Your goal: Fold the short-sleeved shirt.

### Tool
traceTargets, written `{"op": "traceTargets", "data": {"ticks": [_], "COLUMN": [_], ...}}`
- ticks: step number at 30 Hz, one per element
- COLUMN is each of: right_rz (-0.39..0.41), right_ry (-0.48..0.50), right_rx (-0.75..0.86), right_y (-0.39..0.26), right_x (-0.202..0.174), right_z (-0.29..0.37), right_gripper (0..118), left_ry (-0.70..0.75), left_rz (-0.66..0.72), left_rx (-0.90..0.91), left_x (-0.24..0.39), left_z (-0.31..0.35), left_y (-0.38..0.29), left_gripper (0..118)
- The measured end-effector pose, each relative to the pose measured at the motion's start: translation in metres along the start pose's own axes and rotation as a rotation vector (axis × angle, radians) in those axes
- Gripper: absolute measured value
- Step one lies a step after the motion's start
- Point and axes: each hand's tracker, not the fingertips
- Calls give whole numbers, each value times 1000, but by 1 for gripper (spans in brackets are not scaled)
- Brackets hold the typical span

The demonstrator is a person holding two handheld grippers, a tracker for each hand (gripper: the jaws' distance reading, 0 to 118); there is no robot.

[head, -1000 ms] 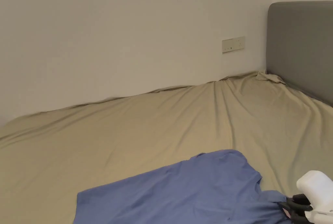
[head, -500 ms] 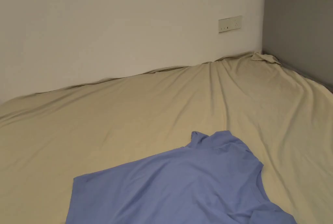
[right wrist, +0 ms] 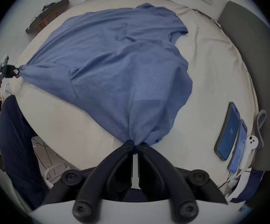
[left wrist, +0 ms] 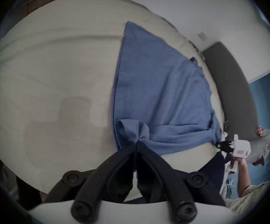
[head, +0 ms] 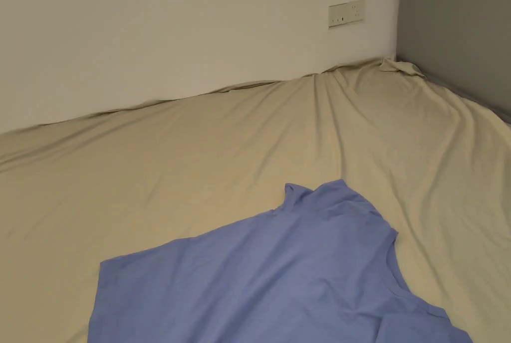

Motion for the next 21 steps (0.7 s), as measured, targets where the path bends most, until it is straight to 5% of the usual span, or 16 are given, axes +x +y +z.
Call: {"op": "traceTargets", "data": {"ticks": [7, 9, 10, 11, 12, 15, 21], "right_rz": [-29, -42, -43, -35, -48, -82, -193], "right_ry": [6, 12, 20, 38, 53, -2, 25], "right_rx": [-39, -48, -50, -43, 15, 342, 618], "right_y": [0, 3, 4, 4, 5, 7, 24], "right_x": [2, 3, 5, 7, 9, 11, -14], "right_z": [-15, -14, -11, 0, 15, 89, 158], "right_gripper": [7, 8, 29, 78, 118, 118, 118], "left_ry": [97, 89, 70, 43, 55, -82, -219], "left_rz": [-74, -30, -15, -3, -20, -75, -42], "left_rx": [-24, -14, -3, 14, 44, 326, 548], "left_x": [9, 10, 13, 19, 28, 64, 112], "left_z": [-27, -23, -18, -7, 6, 67, 100], "left_y": [-6, -5, -5, -3, -2, -11, -37], "left_gripper": [7, 51, 96, 116, 118, 118, 118]}}
